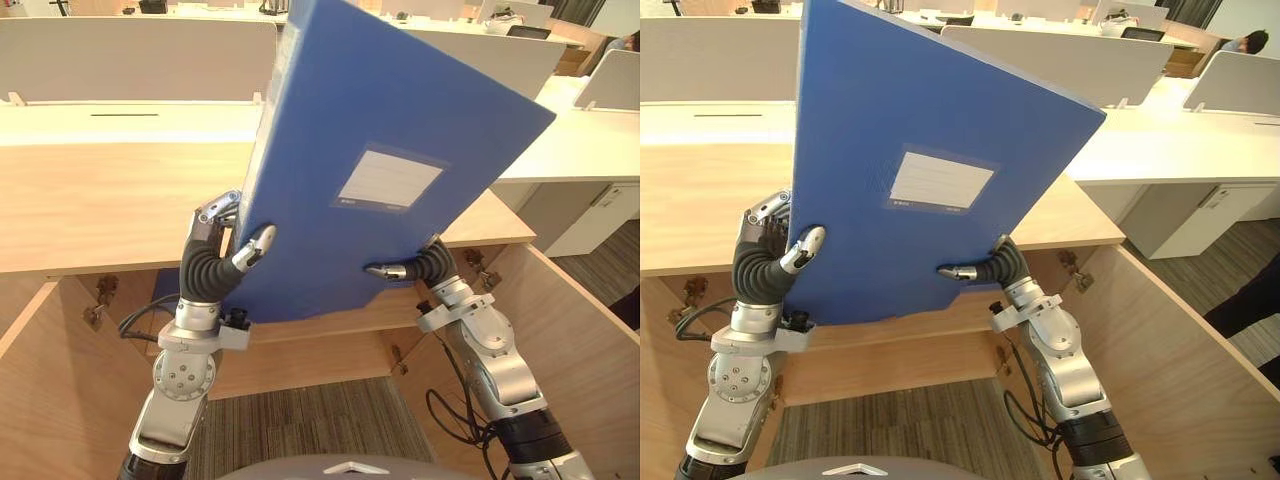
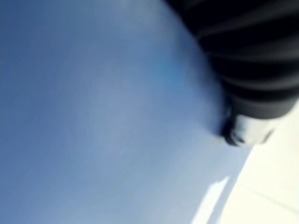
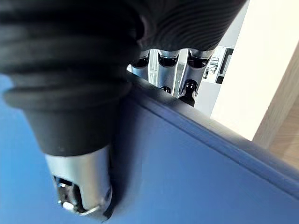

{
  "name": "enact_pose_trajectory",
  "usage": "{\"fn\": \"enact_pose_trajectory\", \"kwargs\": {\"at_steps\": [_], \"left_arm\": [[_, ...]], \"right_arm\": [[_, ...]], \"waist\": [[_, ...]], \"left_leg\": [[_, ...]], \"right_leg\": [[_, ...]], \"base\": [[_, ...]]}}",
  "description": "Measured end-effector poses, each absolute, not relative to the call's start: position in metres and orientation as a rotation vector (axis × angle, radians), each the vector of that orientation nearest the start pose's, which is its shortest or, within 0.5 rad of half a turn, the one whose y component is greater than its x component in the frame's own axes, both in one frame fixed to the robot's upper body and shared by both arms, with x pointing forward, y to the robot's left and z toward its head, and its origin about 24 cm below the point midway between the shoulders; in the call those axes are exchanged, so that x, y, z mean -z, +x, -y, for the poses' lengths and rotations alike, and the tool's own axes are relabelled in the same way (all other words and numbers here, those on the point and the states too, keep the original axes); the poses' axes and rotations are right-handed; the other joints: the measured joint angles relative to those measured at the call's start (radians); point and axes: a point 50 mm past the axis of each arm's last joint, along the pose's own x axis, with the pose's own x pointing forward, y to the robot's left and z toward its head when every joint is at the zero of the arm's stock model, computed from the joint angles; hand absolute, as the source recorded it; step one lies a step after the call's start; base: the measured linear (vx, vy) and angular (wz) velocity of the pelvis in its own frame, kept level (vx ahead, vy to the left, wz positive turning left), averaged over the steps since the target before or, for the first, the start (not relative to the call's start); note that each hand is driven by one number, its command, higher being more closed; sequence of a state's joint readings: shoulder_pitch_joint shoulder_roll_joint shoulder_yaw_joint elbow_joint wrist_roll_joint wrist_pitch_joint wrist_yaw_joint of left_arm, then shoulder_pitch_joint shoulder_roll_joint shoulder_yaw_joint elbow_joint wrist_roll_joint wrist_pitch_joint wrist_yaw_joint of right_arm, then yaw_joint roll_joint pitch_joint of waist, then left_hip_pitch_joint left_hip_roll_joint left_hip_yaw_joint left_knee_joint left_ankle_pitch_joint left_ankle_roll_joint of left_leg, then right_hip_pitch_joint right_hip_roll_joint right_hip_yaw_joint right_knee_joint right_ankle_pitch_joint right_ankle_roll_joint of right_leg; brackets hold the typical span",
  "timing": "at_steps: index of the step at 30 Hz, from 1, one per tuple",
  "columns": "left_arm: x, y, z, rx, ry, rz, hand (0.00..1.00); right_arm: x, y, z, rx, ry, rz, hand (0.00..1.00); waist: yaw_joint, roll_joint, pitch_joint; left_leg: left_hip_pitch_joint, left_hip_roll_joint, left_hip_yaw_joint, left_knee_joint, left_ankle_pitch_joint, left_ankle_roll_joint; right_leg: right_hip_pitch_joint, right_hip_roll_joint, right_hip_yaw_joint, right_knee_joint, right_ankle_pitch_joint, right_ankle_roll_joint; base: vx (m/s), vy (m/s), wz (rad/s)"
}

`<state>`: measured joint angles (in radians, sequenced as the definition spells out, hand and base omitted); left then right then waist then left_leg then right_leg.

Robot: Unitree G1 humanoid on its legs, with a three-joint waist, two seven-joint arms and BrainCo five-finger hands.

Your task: Walk over to the cabinet, pick up the folder, carry it to the office cabinet, place the folder inside the office cabinet, then close the office cabinet door

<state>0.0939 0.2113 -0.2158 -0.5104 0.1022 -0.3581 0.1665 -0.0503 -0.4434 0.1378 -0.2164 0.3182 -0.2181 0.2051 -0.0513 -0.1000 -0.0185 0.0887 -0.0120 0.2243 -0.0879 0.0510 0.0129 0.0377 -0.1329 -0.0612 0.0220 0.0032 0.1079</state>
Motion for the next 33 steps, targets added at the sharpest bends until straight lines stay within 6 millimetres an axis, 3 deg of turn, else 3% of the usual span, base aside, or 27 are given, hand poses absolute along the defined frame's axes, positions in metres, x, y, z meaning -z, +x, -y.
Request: {"fn": "enact_pose_trajectory", "kwargs": {"at_steps": [6, 12, 16, 22, 27, 33], "left_arm": [[-0.154, 0.198, -0.128, 0.111, 0.2, 0.748, 0.0], [-0.155, 0.198, -0.142, -0.008, 0.21, 0.746, 0.0], [-0.149, 0.195, -0.159, -0.146, 0.195, 0.71, 0.0], [-0.137, 0.184, -0.192, -0.394, 0.128, 0.627, 0.0], [-0.117, 0.158, -0.228, -0.665, 0.039, 0.525, 0.0], [-0.089, 0.139, -0.251, -0.818, 0.087, 0.361, 0.0]], "right_arm": [[-0.126, 0.246, 0.163, -0.421, -0.134, 0.425, 1.0], [-0.126, 0.245, 0.149, -0.376, -0.109, 0.475, 1.0], [-0.128, 0.245, 0.144, -0.315, -0.086, 0.498, 1.0], [-0.13, 0.243, 0.153, -0.168, -0.093, 0.522, 1.0], [-0.122, 0.235, 0.164, -0.081, -0.105, 0.493, 1.0], [-0.117, 0.231, 0.173, -0.032, -0.137, 0.469, 1.0]], "waist": [[0.002, -0.001, -0.002], [0.003, -0.001, -0.014], [0.005, -0.005, -0.022], [0.021, -0.007, -0.024], [0.033, -0.007, -0.024], [0.04, -0.008, -0.024]], "left_leg": [[-0.004, 0.001, 0.0, -0.001, 0.001, -0.005], [-0.009, 0.002, -0.003, 0.0, 0.002, -0.006], [-0.015, 0.002, -0.008, 0.0, 0.002, -0.006], [-0.019, -0.001, -0.026, 0.0, 0.006, 0.0], [-0.019, 0.0, -0.037, 0.0, 0.006, 0.001], [-0.02, -0.001, -0.059, -0.001, 0.003, -0.006]], "right_leg": [[-0.005, 0.0, 0.0, -0.003, -0.004, -0.004], [-0.005, 0.001, -0.004, -0.008, -0.003, -0.004], [-0.006, 0.001, -0.008, -0.014, 0.003, -0.01], [0.001, -0.002, -0.024, -0.011, 0.007, 0.0], [0.002, -0.002, -0.037, 0.0, -0.006, -0.002], [0.008, -0.005, -0.06, 0.004, -0.024, -0.003]], "base": [[-0.05, 0.003, 0.0], [-0.01, 0.001, 0.01], [0.0, 0.001, 0.02], [0.01, 0.0, 0.08], [0.0, -0.006, 0.06], [-0.02, -0.002, 0.1]]}}
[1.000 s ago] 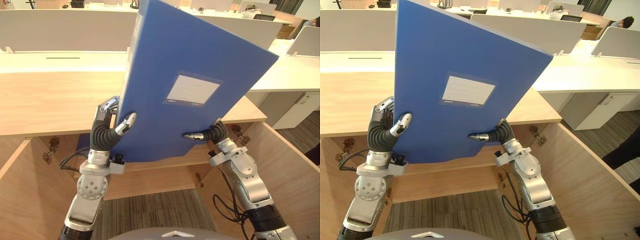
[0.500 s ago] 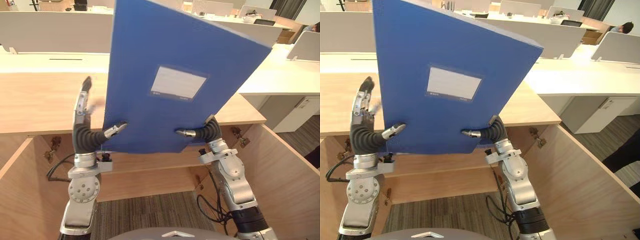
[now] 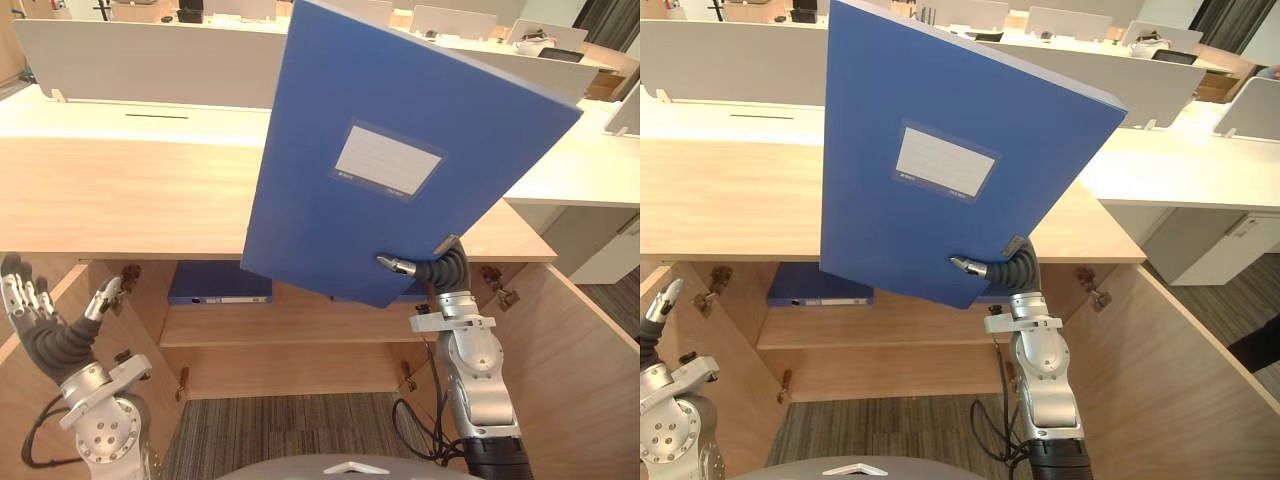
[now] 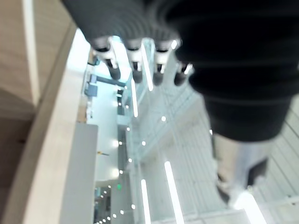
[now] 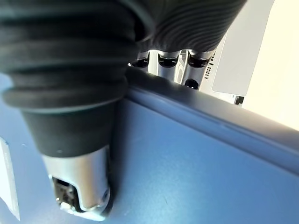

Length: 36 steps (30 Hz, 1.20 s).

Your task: Walk over to the cabinet, pick up the folder, carry it to the office cabinet, place the folder inside the office cabinet, then close the office cabinet door

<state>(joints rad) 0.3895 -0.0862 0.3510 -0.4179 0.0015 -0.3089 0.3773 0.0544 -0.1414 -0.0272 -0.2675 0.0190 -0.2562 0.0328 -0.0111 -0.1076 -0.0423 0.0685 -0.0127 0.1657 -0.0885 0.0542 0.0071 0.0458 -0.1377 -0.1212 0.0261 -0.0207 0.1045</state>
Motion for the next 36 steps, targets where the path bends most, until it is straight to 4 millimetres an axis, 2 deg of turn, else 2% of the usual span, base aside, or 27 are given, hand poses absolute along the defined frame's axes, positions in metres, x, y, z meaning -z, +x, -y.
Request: {"fn": "enact_pose_trajectory", "kwargs": {"at_steps": [1, 4, 6, 12, 21, 24, 28, 30, 34, 36], "left_arm": [[-0.074, 0.137, -0.254, -0.828, 0.092, 0.277, 0.0], [-0.057, 0.134, -0.255, -0.824, 0.096, 0.177, 0.0], [-0.037, 0.133, -0.255, -0.8, 0.093, 0.069, 0.0], [0.012, 0.129, -0.246, -0.713, 0.109, -0.187, 0.0], [0.056, 0.125, -0.234, -0.569, 0.167, -0.404, 0.0], [0.072, 0.118, -0.235, -0.541, 0.198, -0.493, 0.0], [0.096, 0.103, -0.231, -0.465, 0.235, -0.634, 0.0], [0.108, 0.093, -0.228, -0.408, 0.267, -0.714, 0.0], [0.122, 0.089, -0.224, -0.351, 0.283, -0.795, 0.0], [0.123, 0.095, -0.225, -0.323, 0.314, -0.794, 0.0]], "right_arm": [[-0.115, 0.231, 0.173, -0.021, -0.151, 0.461, 1.0], [-0.114, 0.231, 0.173, -0.02, -0.169, 0.452, 1.0], [-0.112, 0.232, 0.172, -0.02, -0.196, 0.433, 1.0], [-0.105, 0.23, 0.168, -0.044, -0.224, 0.402, 1.0], [-0.091, 0.229, 0.159, -0.083, -0.215, 0.345, 1.0], [-0.091, 0.229, 0.155, -0.082, -0.217, 0.348, 1.0], [-0.089, 0.227, 0.142, -0.129, -0.244, 0.354, 1.0], [-0.086, 0.225, 0.128, -0.202, -0.284, 0.354, 1.0], [-0.07, 0.228, 0.112, -0.286, -0.325, 0.31, 1.0], [-0.066, 0.233, 0.101, -0.353, -0.384, 0.311, 1.0]], "waist": [[0.006, 0.0, 0.0], [0.011, 0.0, 0.0], [0.012, 0.0, 0.0], [0.01, -0.012, -0.004], [0.01, -0.008, 0.002], [0.005, -0.007, 0.007], [0.002, -0.006, 0.007], [0.005, -0.005, 0.009], [0.003, 0.003, 0.023], [0.012, 0.016, 0.07]], "left_leg": [[0.0, 0.001, -0.002, 0.0, 0.0, 0.0], [-0.001, 0.002, -0.003, 0.0, 0.001, -0.001], [-0.005, 0.003, -0.005, 0.0, 0.001, -0.001], [-0.015, 0.003, -0.007, 0.0, 0.002, 0.0], [-0.016, 0.003, 0.0, 0.0, -0.001, -0.002], [-0.016, 0.004, 0.005, 0.0, -0.003, -0.005], [-0.019, 0.01, 0.016, 0.0, -0.006, -0.007], [-0.021, 0.01, 0.027, 0.001, -0.008, -0.009], [-0.028, 0.008, 0.03, 0.001, -0.01, -0.007], [-0.036, 0.01, 0.054, 0.003, -0.009, -0.007]], "right_leg": [[0.002, 0.0, -0.003, 0.0, -0.003, 0.003], [0.002, 0.001, -0.003, -0.001, -0.003, 0.003], [0.0, 0.0, -0.005, -0.002, -0.003, 0.003], [-0.008, 0.0, -0.005, -0.002, 0.003, 0.0], [-0.014, 0.002, -0.001, 0.0, -0.002, -0.007], [-0.017, 0.003, 0.001, 0.0, -0.002, -0.008], [-0.025, 0.004, 0.011, -0.003, 0.0, -0.01], [-0.033, 0.007, 0.026, -0.007, 0.003, -0.013], [-0.033, 0.007, 0.029, -0.023, 0.013, -0.012], [-0.061, 0.006, 0.056, -0.003, 0.018, -0.016]], "base": [[-0.01, -0.004, 0.09], [0.0, 0.0, 0.01], [0.0, 0.0, 0.0], [0.0, 0.0, 0.0], [0.0, 0.001, -0.01], [-0.02, 0.012, -0.05], [0.0, 0.007, -0.09], [0.01, 0.011, -0.16], [0.0, 0.005, -0.03], [-0.04, 0.027, -0.26]]}}
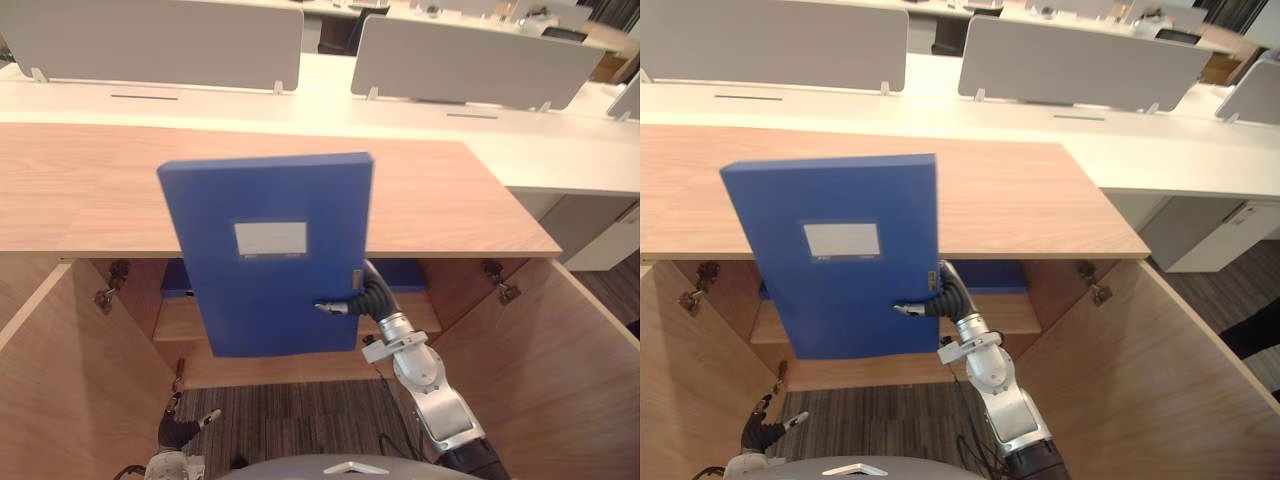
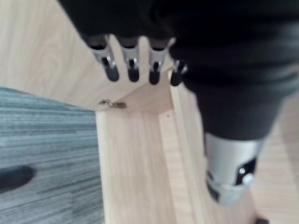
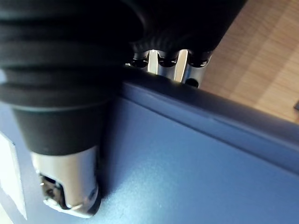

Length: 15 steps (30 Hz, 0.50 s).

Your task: Walk over to the cabinet, pick up the folder, carry it to the office cabinet, place the folder inside the office cabinet, then close the office cabinet door

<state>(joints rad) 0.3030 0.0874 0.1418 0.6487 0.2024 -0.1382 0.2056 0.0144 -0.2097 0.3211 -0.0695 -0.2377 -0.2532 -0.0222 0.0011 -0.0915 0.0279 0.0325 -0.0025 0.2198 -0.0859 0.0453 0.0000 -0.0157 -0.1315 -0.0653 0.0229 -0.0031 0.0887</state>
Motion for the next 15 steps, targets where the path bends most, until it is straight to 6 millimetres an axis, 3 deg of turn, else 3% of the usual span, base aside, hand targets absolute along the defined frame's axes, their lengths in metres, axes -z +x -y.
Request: {"fn": "enact_pose_trajectory", "kwargs": {"at_steps": [2, 3, 4, 7, 8, 9, 10, 13, 15], "left_arm": [[0.12, 0.104, -0.225, -0.305, 0.329, -0.77, 0.0], [0.116, 0.117, -0.227, -0.299, 0.344, -0.732, 0.0], [0.113, 0.127, -0.228, -0.295, 0.35, -0.706, 0.0], [0.097, 0.166, -0.226, -0.292, 0.35, -0.595, 0.0], [0.091, 0.178, -0.226, -0.3, 0.354, -0.555, 0.0], [0.09, 0.179, -0.226, -0.3, 0.354, -0.554, 0.0], [0.086, 0.186, -0.225, -0.295, 0.361, -0.527, 0.0], [0.086, 0.187, -0.22, -0.274, 0.362, -0.52, 0.0], [0.075, 0.194, -0.215, -0.272, 0.349, -0.46, 0.0]], "right_arm": [[-0.072, 0.239, 0.093, -0.4, -0.43, 0.351, 1.0], [-0.08, 0.245, 0.09, -0.41, -0.461, 0.398, 1.0], [-0.086, 0.249, 0.087, -0.414, -0.478, 0.425, 1.0], [-0.106, 0.267, 0.079, -0.43, -0.566, 0.528, 1.0], [-0.112, 0.271, 0.075, -0.444, -0.59, 0.556, 1.0], [-0.112, 0.271, 0.075, -0.444, -0.591, 0.557, 1.0], [-0.111, 0.272, 0.073, -0.456, -0.616, 0.558, 1.0], [-0.108, 0.269, 0.07, -0.466, -0.643, 0.567, 1.0], [-0.117, 0.265, 0.07, -0.451, -0.642, 0.615, 1.0]], "waist": [[0.001, 0.013, 0.046], [-0.004, 0.006, 0.095], [-0.003, 0.016, 0.13], [-0.002, 0.091, 0.222], [-0.002, 0.102, 0.261], [-0.002, 0.102, 0.262], [-0.001, 0.105, 0.279], [0.002, 0.105, 0.292], [0.007, 0.11, 0.306]], "left_leg": [[-0.035, 0.0, 0.013, 0.017, 0.003, 0.004], [-0.105, 0.007, 0.009, 0.113, -0.029, 0.009], [-0.15, 0.017, 0.01, 0.185, -0.055, 0.011], [-0.415, 0.097, -0.002, 0.524, -0.178, 0.021], [-0.471, 0.109, -0.006, 0.585, -0.194, 0.025], [-0.472, 0.109, -0.006, 0.588, -0.195, 0.026], [-0.556, 0.122, -0.012, 0.664, -0.225, 0.026], [-0.651, 0.136, -0.018, 0.768, -0.267, 0.027], [-0.739, 0.147, -0.014, 0.824, -0.277, 0.03]], "right_leg": [[-0.048, -0.002, 0.009, 0.037, 0.004, -0.006], [-0.088, -0.005, 0.014, 0.073, 0.007, -0.008], [-0.112, -0.003, 0.018, 0.093, 0.008, -0.011], [-0.288, 0.033, 0.018, 0.234, -0.012, -0.003], [-0.353, 0.035, 0.021, 0.315, -0.037, 0.0], [-0.355, 0.034, 0.021, 0.318, -0.039, 0.0], [-0.451, 0.032, 0.023, 0.429, -0.08, -0.002], [-0.562, 0.021, 0.026, 0.558, -0.144, -0.007], [-0.658, 0.01, 0.023, 0.635, -0.166, -0.005]], "base": [[-0.06, 0.028, -0.2], [-0.09, 0.008, -0.02], [-0.15, -0.01, -0.01], [-0.23, 0.023, -0.13], [-0.27, 0.077, -0.08], [-0.26, 0.068, 0.02], [-0.15, 0.027, 0.03], [-0.15, 0.024, 0.03], [-0.18, -0.018, 0.05]]}}
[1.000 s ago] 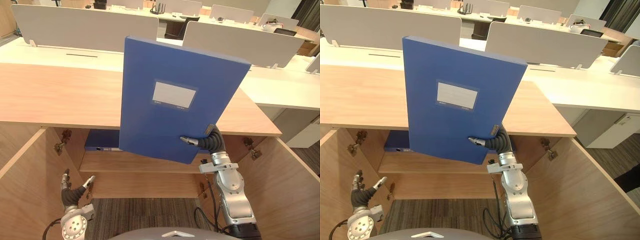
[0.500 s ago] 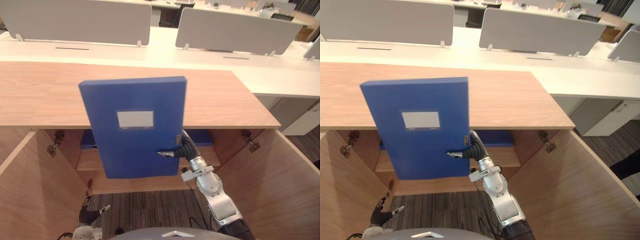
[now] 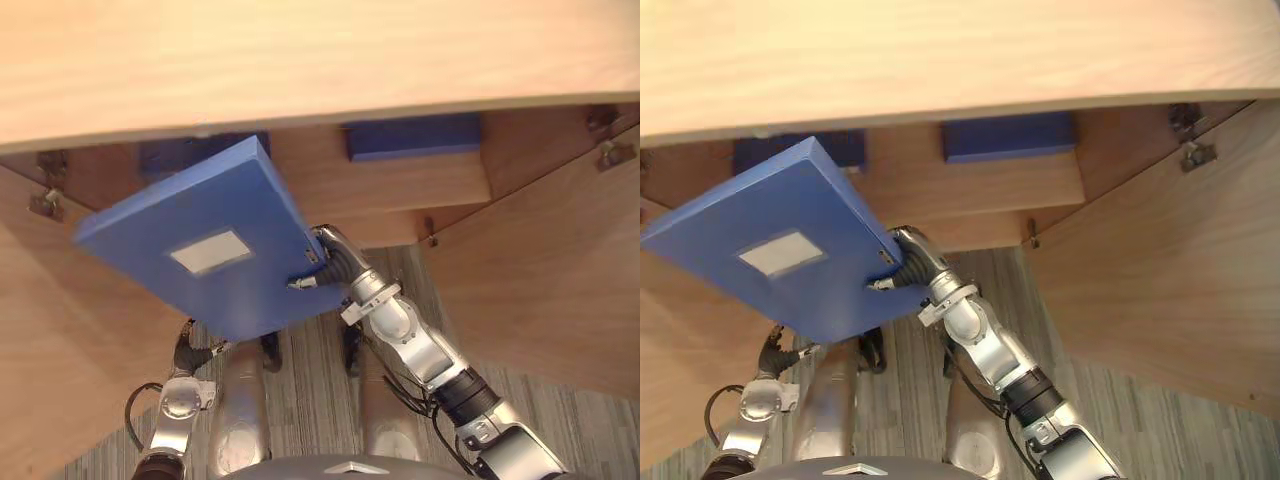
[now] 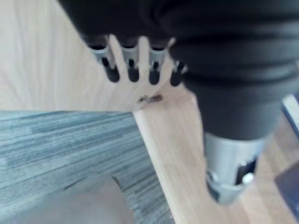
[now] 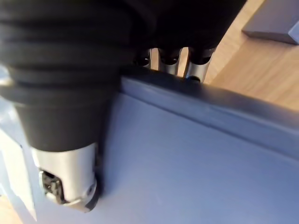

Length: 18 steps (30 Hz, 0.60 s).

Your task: Walk over to the cabinet, pick up the folder, carry it to the office cabinet, place the folder inside the office cabinet, then close the office cabinet door

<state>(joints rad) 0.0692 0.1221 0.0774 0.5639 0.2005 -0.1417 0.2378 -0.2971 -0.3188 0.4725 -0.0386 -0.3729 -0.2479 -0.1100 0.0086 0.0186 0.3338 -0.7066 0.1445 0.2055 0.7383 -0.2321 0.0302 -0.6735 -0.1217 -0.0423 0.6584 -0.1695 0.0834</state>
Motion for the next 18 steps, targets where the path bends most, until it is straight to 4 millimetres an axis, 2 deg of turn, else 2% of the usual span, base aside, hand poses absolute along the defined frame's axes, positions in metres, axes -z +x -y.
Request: {"fn": "enact_pose_trajectory", "kwargs": {"at_steps": [3, 7, 10, 12, 14, 18], "left_arm": [[0.06, 0.205, -0.21, -0.279, 0.334, -0.38, 0.0], [0.044, 0.216, -0.203, -0.289, 0.309, -0.296, 0.0], [0.026, 0.229, -0.198, -0.292, 0.292, -0.208, 0.0], [0.002, 0.232, -0.197, -0.302, 0.286, -0.105, 0.0], [-0.026, 0.225, -0.2, -0.321, 0.284, 0.02, 0.0], [-0.038, 0.22, -0.206, -0.347, 0.252, 0.075, 0.0]], "right_arm": [[-0.133, 0.26, 0.069, -0.426, -0.634, 0.689, 1.0], [-0.144, 0.259, 0.074, -0.367, -0.611, 0.73, 1.0], [-0.15, 0.264, 0.087, -0.297, -0.583, 0.725, 1.0], [-0.157, 0.264, 0.098, -0.23, -0.524, 0.723, 1.0], [-0.166, 0.261, 0.117, -0.126, -0.408, 0.726, 1.0], [-0.175, 0.264, 0.141, 0.006, -0.228, 0.711, 1.0]], "waist": [[0.008, 0.005, 0.017], [0.014, 0.008, 0.038], [0.022, 0.01, 0.065], [0.031, 0.011, 0.097], [0.038, 0.016, 0.118], [0.049, 0.022, 0.129]], "left_leg": [[-0.105, 0.034, 0.013, 0.077, -0.013, -0.001], [-0.205, 0.061, 0.005, 0.18, -0.036, -0.003], [-0.288, 0.067, -0.012, 0.246, -0.052, 0.002], [-0.318, 0.076, -0.017, 0.271, -0.056, -0.002], [-0.365, 0.077, -0.027, 0.308, -0.066, -0.004], [-0.42, 0.077, -0.045, 0.361, -0.087, -0.01]], "right_leg": [[-0.113, -0.003, -0.002, 0.084, -0.017, -0.007], [-0.215, -0.006, -0.009, 0.198, -0.054, -0.013], [-0.298, -0.013, -0.012, 0.281, -0.085, -0.018], [-0.326, -0.015, -0.019, 0.312, -0.096, -0.021], [-0.371, -0.022, -0.021, 0.359, -0.117, -0.026], [-0.425, -0.032, -0.024, 0.429, -0.147, -0.031]], "base": [[-0.14, -0.033, -0.05], [-0.08, -0.037, -0.02], [-0.06, -0.059, 0.09], [-0.04, -0.074, 0.07], [-0.03, -0.094, 0.1], [0.0, -0.082, 0.08]]}}
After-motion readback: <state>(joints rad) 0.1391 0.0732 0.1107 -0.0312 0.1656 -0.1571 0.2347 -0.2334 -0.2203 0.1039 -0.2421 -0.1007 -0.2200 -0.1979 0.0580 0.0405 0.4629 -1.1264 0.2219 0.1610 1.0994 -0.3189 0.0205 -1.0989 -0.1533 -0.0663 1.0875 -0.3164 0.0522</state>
